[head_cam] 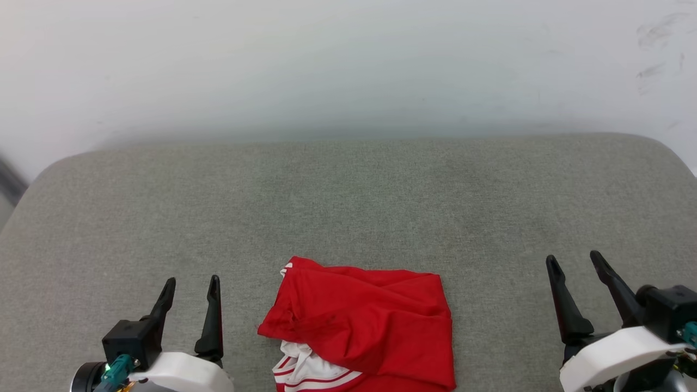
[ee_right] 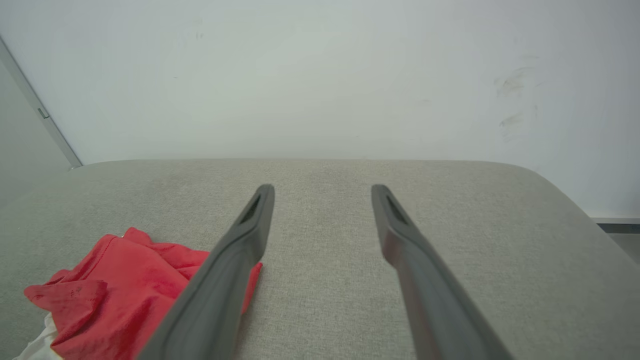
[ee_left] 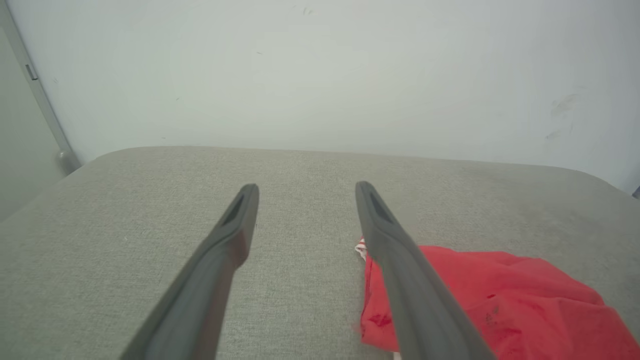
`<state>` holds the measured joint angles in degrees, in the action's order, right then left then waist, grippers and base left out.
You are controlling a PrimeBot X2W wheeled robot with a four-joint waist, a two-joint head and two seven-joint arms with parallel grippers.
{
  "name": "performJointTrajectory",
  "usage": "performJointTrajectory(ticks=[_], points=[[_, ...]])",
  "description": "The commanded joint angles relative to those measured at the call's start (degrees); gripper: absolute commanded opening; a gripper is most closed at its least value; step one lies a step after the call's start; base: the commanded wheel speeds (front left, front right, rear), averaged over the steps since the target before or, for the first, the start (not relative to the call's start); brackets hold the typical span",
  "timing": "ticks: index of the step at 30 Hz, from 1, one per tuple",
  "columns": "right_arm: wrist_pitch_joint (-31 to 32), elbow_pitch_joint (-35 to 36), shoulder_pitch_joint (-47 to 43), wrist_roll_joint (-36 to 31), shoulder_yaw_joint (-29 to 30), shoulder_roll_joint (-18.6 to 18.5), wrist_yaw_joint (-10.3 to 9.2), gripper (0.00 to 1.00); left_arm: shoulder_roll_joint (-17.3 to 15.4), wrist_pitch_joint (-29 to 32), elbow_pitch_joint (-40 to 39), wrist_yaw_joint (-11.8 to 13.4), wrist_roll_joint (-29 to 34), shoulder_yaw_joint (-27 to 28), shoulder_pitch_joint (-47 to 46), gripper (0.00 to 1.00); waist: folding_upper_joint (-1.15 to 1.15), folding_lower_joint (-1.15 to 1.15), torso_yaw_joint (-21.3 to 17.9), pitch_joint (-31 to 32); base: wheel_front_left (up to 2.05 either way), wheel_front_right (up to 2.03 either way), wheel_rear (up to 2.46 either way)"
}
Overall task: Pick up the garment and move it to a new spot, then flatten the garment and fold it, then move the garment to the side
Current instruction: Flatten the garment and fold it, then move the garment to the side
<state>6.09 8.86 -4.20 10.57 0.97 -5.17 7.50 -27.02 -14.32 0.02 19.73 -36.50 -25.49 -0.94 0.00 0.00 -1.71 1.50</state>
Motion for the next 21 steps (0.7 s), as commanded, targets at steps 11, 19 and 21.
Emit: performJointTrajectory(ticks=[11,19,21], points=[[2.6,3.6,-2.1,-1.1,1.1,1.4,-0.02,1.0,-0.1,-0.4,0.5,0.1,-0.2,0.7,-0.8,1.0,0.0,0.0,-0.4,0.0,0.0,0.0,0.0],[10.2,-2.7,0.2,7.7,7.8,0.3,-0.02,1.0,0.4,-0.6,0.6,-0.9,0.1,1.7,-2.0,1.0,0.0,0.0,1.0,-1.0,0.0,0.0,0.0],[13.8,-6.3,0.7,11.1,9.5,-1.2,-0.02,1.0,0.6,-0.7,0.7,-1.3,0.5,1.9,-2.3,1.0,0.0,0.0,1.9,-1.2,0.0,0.0,0.0]])
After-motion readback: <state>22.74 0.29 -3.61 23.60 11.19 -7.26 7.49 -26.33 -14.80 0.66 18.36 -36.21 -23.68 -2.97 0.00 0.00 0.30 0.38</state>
